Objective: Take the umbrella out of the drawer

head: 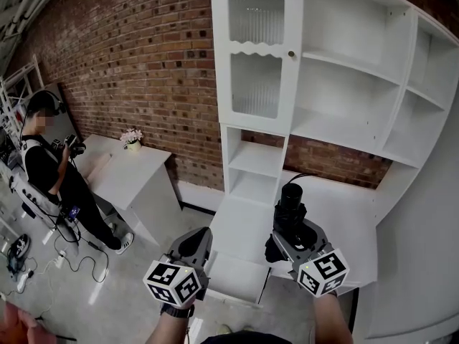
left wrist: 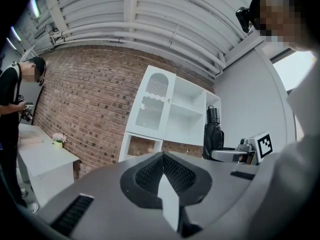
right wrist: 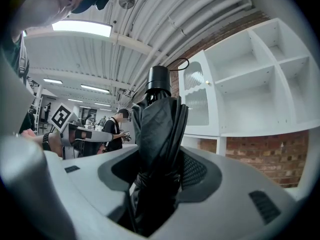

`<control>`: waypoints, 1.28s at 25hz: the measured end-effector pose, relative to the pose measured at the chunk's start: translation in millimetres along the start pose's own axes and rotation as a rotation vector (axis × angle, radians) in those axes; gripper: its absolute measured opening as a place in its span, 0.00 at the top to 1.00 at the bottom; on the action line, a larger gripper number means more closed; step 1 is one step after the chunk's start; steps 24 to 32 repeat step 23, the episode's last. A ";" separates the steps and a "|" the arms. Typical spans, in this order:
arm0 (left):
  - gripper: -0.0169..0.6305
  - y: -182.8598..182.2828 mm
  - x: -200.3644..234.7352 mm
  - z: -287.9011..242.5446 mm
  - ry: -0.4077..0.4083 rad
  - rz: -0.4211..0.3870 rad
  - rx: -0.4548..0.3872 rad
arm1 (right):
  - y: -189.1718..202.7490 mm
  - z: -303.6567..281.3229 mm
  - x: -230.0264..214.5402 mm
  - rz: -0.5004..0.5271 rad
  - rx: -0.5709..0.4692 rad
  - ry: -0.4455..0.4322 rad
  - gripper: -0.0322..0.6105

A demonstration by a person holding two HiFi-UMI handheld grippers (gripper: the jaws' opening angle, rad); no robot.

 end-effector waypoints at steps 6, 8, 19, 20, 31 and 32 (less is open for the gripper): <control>0.96 4.6 0.6 0.1 -0.008 -0.001 0.009 | 6.6 -0.7 0.1 -0.009 0.009 -0.005 0.62; 0.96 4.4 0.5 -0.2 -0.011 -0.007 0.009 | 7.4 -1.2 -0.7 -0.014 0.009 -0.005 0.62; 0.96 5.8 -3.5 -1.4 -0.017 -0.017 0.006 | 9.3 1.0 -2.6 -0.017 0.007 -0.009 0.62; 0.96 6.0 -4.0 -1.2 -0.016 -0.018 0.006 | 9.4 1.4 -2.3 -0.016 0.007 -0.008 0.62; 0.96 6.9 -5.8 -0.5 -0.014 -0.019 0.007 | 9.0 3.3 -1.3 -0.016 0.004 -0.003 0.62; 0.96 6.9 -5.8 -0.5 -0.014 -0.019 0.007 | 9.0 3.3 -1.3 -0.016 0.004 -0.003 0.62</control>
Point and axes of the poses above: the fingertips, and each gripper's own axes: z backward along the fingers, x to its left, y out of its underside, the point moved 3 cm from there along z, backward along the fingers, and after that the axes turned 12 degrees about y, right-handed, at the moved point
